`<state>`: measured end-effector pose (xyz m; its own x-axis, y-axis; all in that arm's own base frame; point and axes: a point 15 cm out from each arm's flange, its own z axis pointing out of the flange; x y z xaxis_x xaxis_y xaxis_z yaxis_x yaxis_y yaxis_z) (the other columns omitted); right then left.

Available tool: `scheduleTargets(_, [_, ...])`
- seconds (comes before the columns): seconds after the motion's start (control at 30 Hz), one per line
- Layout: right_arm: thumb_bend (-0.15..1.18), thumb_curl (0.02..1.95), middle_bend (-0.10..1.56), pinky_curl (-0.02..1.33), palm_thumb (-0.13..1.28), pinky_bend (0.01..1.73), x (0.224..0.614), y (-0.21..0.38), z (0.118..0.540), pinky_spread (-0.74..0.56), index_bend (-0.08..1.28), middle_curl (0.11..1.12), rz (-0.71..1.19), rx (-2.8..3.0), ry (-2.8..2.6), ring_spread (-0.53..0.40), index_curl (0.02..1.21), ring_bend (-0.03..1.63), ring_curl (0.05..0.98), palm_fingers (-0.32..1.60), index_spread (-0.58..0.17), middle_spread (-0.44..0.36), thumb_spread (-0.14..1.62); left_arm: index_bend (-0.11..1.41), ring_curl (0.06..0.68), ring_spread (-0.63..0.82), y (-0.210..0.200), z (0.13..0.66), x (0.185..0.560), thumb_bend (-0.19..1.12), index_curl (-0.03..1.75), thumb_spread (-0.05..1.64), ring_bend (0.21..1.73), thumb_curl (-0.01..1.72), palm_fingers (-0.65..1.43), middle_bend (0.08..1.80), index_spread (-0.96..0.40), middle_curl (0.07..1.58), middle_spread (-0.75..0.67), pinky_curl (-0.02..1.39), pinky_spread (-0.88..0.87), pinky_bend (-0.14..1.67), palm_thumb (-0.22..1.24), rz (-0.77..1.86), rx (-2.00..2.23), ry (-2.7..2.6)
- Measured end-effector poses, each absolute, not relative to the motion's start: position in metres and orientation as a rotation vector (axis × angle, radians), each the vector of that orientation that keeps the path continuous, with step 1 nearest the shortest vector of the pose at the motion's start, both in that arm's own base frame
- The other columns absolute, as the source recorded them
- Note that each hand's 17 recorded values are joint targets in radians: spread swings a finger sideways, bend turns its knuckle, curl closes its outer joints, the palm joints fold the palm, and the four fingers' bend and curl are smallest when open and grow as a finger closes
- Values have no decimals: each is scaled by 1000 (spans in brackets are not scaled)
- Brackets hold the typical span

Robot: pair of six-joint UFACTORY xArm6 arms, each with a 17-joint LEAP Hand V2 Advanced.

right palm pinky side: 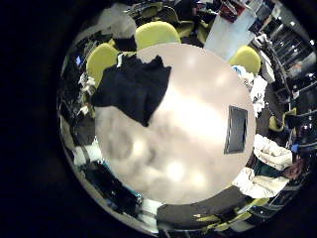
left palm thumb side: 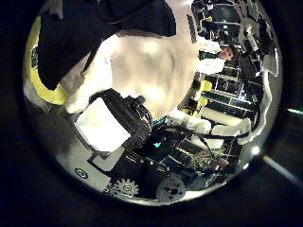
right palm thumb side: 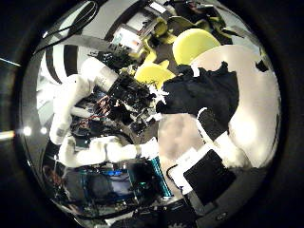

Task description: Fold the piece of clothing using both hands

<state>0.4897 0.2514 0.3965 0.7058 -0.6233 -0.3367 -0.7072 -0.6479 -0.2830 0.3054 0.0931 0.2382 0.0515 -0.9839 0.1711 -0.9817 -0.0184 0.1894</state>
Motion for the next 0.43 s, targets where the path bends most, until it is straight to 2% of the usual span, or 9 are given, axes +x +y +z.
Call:
scheduleTargets(0.1, [-13, 881, 343, 484, 899, 785, 481, 231, 403, 161, 172, 350, 326, -2525, 1063, -120, 270, 878, 288, 160, -373, -117, 1008, 221, 285, -193, 88, 242, 302, -13, 706, 1220, 688, 466, 481, 273, -267, 636, -217, 383, -43, 298, 629, -19, 2058, -2001])
scheduleTargets(0.27, [-34, 860, 357, 447, 795, 728, 448, 174, 403, 243, 178, 356, 390, -2657, 1150, -80, 289, 882, 280, 200, -360, -74, 1028, 222, 287, -185, 69, 258, 295, -15, 714, 1222, 687, 464, 468, 257, -267, 640, -204, 386, -38, 302, 622, -46, 2061, -1970])
scheduleTargets(0.43, [-21, 802, 349, 413, 745, 693, 427, 120, 431, 294, 172, 353, 206, -2793, 1240, -40, 299, 867, 269, 199, -346, -53, 1103, 222, 289, -169, 45, 278, 294, -14, 719, 1225, 689, 463, 462, 245, -269, 639, -191, 386, -31, 296, 611, -60, 2091, -1970])
